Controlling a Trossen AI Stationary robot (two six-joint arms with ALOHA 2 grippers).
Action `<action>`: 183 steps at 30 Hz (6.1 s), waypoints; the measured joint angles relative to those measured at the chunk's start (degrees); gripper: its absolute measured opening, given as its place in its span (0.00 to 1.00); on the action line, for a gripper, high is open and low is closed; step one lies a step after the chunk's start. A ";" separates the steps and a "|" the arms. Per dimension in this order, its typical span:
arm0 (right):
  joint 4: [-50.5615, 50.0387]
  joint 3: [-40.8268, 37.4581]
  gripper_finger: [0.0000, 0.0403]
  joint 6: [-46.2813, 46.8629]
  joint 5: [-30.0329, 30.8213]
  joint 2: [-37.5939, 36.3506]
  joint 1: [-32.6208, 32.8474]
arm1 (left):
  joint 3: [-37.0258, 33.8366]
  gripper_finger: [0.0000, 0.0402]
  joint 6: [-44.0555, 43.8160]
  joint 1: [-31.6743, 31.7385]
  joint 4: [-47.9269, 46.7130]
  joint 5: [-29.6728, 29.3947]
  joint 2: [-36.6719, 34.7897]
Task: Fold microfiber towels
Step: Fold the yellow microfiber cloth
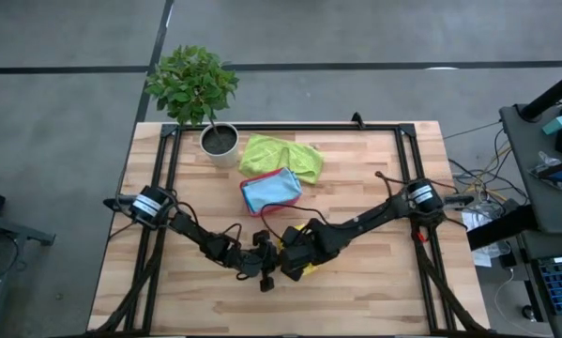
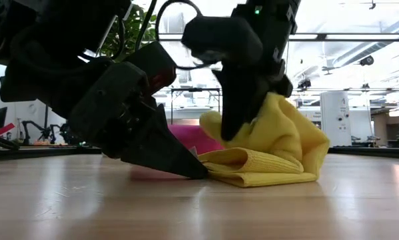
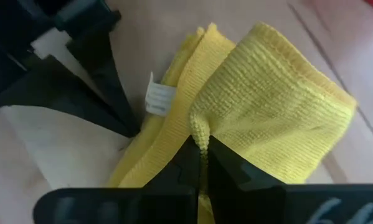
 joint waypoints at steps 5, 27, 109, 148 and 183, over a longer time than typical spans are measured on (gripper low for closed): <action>2.72 0.67 0.02 -0.98 0.05 1.91 0.00 | -0.04 0.00 0.95 0.00 0.07 -0.16 0.04; 2.58 0.69 0.47 -7.72 0.11 -4.08 0.65 | -0.39 0.00 2.91 -0.39 -0.82 -0.23 -1.95; 43.25 -30.94 0.02 -24.51 11.75 -9.41 13.92 | 1.57 0.00 7.74 -1.79 5.33 7.78 0.43; 64.85 -36.46 0.02 -27.21 5.89 -5.22 14.01 | 1.57 0.00 4.20 -2.47 -3.77 15.36 -4.32; 92.88 -46.91 0.02 -48.95 7.09 -2.95 -0.72 | 1.55 0.00 3.89 -2.21 -4.72 14.94 -3.41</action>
